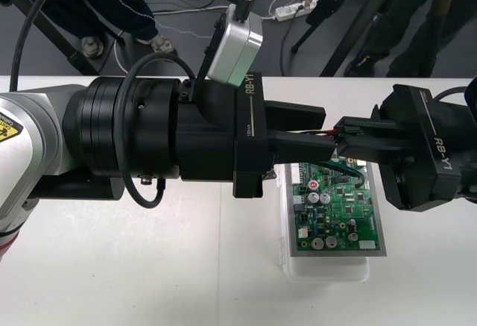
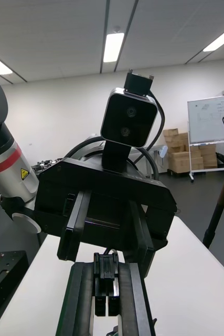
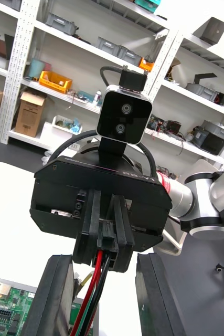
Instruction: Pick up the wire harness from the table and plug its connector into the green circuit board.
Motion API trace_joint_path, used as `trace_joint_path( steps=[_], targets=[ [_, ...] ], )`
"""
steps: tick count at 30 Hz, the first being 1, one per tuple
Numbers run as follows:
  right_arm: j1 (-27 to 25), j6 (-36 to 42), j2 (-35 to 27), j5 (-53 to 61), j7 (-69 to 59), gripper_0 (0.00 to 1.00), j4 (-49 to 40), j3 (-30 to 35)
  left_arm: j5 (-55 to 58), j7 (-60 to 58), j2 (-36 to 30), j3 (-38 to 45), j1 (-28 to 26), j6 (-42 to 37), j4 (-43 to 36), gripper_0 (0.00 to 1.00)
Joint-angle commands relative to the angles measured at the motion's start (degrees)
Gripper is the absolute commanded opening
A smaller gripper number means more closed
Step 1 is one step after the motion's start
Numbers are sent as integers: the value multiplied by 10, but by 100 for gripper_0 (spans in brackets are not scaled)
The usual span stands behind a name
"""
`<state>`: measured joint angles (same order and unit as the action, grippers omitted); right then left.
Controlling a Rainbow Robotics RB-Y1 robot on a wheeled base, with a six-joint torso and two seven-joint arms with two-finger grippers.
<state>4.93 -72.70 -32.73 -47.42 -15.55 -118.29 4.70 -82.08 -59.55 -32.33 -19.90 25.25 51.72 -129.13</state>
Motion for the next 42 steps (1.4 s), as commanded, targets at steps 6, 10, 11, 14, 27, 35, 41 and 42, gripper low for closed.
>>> trace_joint_path(
  steps=[6, 10, 11, 14, 27, 35, 41, 42],
  targets=[
    [10, 2, 7, 4, -20, 0, -9, 2, 0, 37, -2, -15, 20, -31, -10, 34],
    [12, 8, 7, 8, -21, 0, -8, -7, 0, 37, -5, -20, 21, -31, -10, 35],
    [11, 9, 7, 8, -21, 0, -9, -7, 1, 37, -5, -20, 21, -31, -10, 34],
    [11, 8, 6, 8, -21, 0, -9, -7, 2, 37, -5, -20, 21, -31, -10, 34],
    [11, 2, 7, 9, -19, 0, -8, -8, 2, 37, -5, -20, 20, -31, -10, 24],
    [11, 2, 7, 9, -17, 0, -9, -8, 2, 38, -7, -20, 20, -34, -10, 0],
    [11, 2, 7, 9, -17, 0, -8, -8, 2, 43, -11, -21, 20, -44, -10, 0],
    [11, 1, 6, 8, -17, 0, -8, -8, 2, 44, -12, -21, 21, -46, -9, 0]
  ],
)
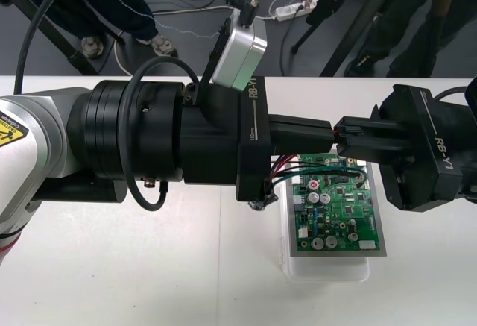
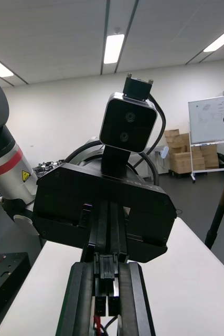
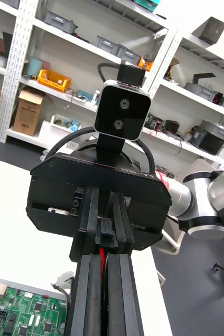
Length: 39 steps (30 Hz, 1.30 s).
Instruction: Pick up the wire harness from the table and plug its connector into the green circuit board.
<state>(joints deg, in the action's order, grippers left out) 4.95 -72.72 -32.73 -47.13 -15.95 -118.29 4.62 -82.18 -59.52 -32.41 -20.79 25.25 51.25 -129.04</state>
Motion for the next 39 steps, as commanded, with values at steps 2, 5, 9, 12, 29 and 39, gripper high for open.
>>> trace_joint_path(
  steps=[2, 5, 9, 12, 29, 39],
  targets=[
    [11, 1, 7, 5, -13, 0, -8, -8, 3, 46, -13, -14, 20, -45, -11, 0],
    [11, 1, 6, 5, -15, 0, -8, -8, 3, 48, -12, -14, 21, -47, -11, 0],
    [9, 1, 7, 5, -16, 45, -8, -8, 3, 52, -12, -14, 21, -50, -11, 0],
    [9, 1, 7, 5, -17, 88, -6, -8, 4, 55, -12, -14, 22, -50, -11, 0],
    [10, -77, -63, -45, -21, 100, 26, 37, 24, 112, -18, 4, 13, -50, -10, 0],
    [10, -149, -140, -109, -97, 100, 26, 81, 78, 200, -31, 29, -43, -50, -10, 0]
  ],
)
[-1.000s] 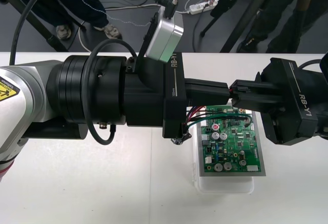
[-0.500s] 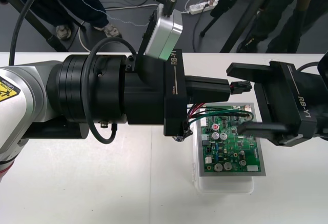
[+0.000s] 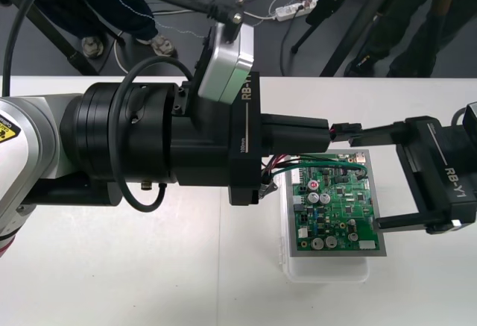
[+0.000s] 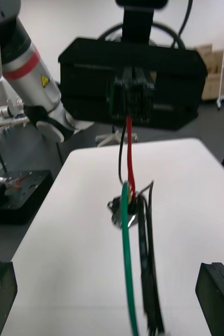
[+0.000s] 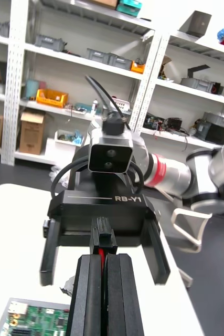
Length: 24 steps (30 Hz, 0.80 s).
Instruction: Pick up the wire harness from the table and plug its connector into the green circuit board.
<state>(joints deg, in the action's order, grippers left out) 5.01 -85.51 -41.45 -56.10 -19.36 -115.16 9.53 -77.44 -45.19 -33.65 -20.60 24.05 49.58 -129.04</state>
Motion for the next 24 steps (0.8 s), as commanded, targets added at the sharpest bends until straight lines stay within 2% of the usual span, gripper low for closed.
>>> trace_joint_path(
  steps=[1, 5, 11, 18, 24],
  targets=[
    [10, -26, -66, -25, -74, 100, -5, 33, 39, 69, -20, 29, -39, -33, -10, 0],
    [10, -35, -111, -44, -99, 100, -5, 35, 61, 106, -26, 46, -66, -20, -9, 0],
    [11, -45, -188, -77, -125, 100, -19, 35, 75, 113, -23, 115, -103, 53, -8, 0],
    [24, -45, -217, -167, -127, 100, -30, 34, 106, 130, -10, 182, -131, 149, 32, 0],
    [26, -45, -228, -271, -131, 100, -77, 27, 140, 186, 20, 230, -133, 249, 113, 0]
  ],
)
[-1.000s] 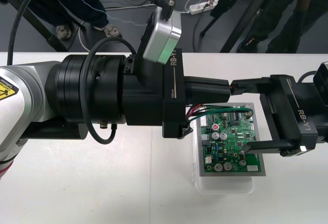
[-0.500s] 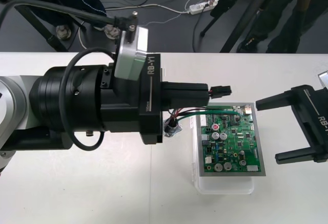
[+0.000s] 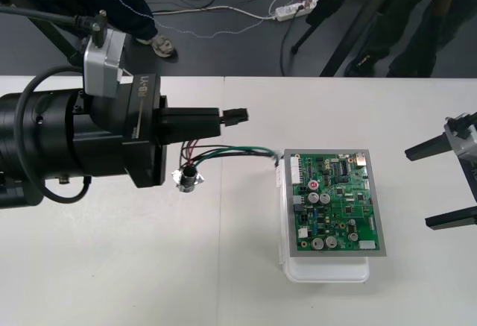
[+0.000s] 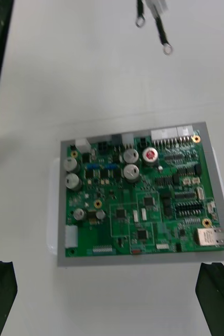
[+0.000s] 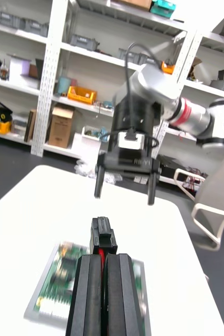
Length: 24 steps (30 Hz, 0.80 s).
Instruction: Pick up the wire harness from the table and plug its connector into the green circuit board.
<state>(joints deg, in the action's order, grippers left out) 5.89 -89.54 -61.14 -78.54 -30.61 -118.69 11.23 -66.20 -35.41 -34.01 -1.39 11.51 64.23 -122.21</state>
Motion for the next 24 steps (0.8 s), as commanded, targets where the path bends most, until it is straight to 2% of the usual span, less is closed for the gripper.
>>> trace_joint_path(
  steps=[1, 7, 16, 24],
  targets=[
    [18, -5, -33, -72, -21, 100, -52, 1, 37, 105, 25, 38, -8, 116, 65, 0],
    [18, -5, -49, -137, -23, 100, -59, -52, 49, 184, 26, 37, -2, 166, 141, 0],
    [18, -5, -57, -236, -11, 100, -60, -90, 52, 278, 26, 27, 12, 223, 238, 0],
    [18, -5, -43, -306, -9, 100, -60, -130, 66, 375, 25, -20, 28, 233, 323, 0]
  ],
)
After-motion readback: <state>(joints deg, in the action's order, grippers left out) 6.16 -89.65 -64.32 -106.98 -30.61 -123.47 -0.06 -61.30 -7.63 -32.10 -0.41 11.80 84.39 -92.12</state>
